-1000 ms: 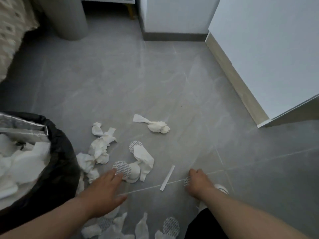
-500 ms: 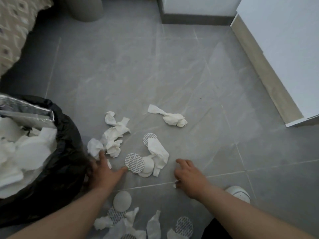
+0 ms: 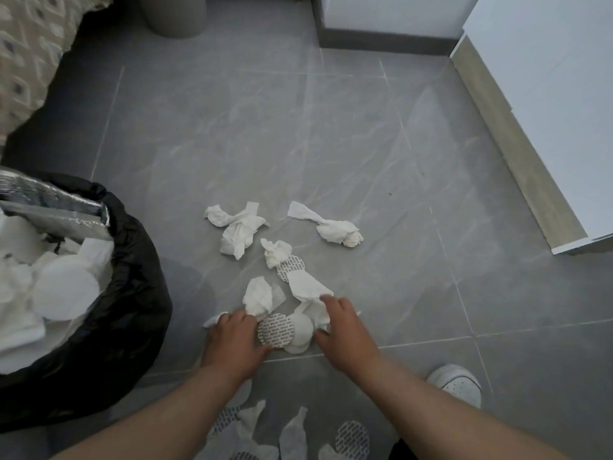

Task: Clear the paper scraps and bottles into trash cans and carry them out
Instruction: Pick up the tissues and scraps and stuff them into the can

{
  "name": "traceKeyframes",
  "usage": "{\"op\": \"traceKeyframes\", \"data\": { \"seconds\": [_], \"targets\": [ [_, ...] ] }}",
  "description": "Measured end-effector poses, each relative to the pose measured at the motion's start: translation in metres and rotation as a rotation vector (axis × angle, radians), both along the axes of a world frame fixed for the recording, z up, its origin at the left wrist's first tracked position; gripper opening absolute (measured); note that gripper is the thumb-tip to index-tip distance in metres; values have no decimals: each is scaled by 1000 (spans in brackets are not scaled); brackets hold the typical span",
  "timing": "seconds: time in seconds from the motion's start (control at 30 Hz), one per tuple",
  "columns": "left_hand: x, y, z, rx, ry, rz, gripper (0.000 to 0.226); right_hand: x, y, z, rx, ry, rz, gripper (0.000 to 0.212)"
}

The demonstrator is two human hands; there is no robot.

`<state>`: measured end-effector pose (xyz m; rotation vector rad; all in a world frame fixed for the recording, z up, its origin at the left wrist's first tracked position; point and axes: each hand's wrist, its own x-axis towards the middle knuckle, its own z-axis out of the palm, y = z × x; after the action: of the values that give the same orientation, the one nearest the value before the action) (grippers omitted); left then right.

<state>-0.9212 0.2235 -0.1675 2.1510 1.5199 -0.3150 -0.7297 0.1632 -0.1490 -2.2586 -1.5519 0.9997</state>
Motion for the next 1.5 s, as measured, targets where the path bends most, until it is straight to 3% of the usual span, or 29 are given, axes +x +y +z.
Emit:
{"op": "traceKeyframes", "data": {
  "seconds": [0.1, 0.2, 0.27, 0.33, 0.53, 0.6, 0.73, 0.87, 0.97, 1.07, 1.17, 1.33, 1.5],
  "targets": [
    [-6, -1, 2, -15, 24, -38, 32, -16, 35, 1, -123, 70, -16, 104],
    [-11, 1, 2, -44, 30, -76, 57, -24, 49, -9, -303, -42, 159, 117],
    [-12, 1, 2, -86, 38, -114, 83, -26, 47, -14, -347, -113, 254, 105],
    [-9, -1, -1, -113, 55, -128, 92, -28, 39, -17, -291, -145, 276, 79],
    [8, -5, -12, -128, 90, -83, 79, -26, 22, -21, -327, -54, 140, 36],
    [8, -4, -13, -124, 79, -82, 69, -18, 19, -20, -325, -15, 112, 11],
    [1, -4, -20, -133, 1, -64, 40, 5, 11, -14, -362, 26, 151, 34],
    [-4, 0, -14, -134, -131, -31, 18, 30, 11, 10, -385, 93, 115, 29],
    [5, 13, 12, -135, -274, -40, 18, 46, 18, 44, -370, 142, 48, 24],
    [14, 34, 58, -96, -385, -26, 21, 57, 35, 91, -325, 180, -8, 19],
    [14, 60, 123, -18, -432, -23, 9, 59, 54, 149, -269, 280, -68, 12],
    [-26, 85, 236, 87, -485, 53, 4, 30, 76, 248, -141, 486, -106, 13],
    [-100, 83, 303, 93, -565, 198, 5, -22, 79, 277, -90, 715, -181, 23]
  ]
}}
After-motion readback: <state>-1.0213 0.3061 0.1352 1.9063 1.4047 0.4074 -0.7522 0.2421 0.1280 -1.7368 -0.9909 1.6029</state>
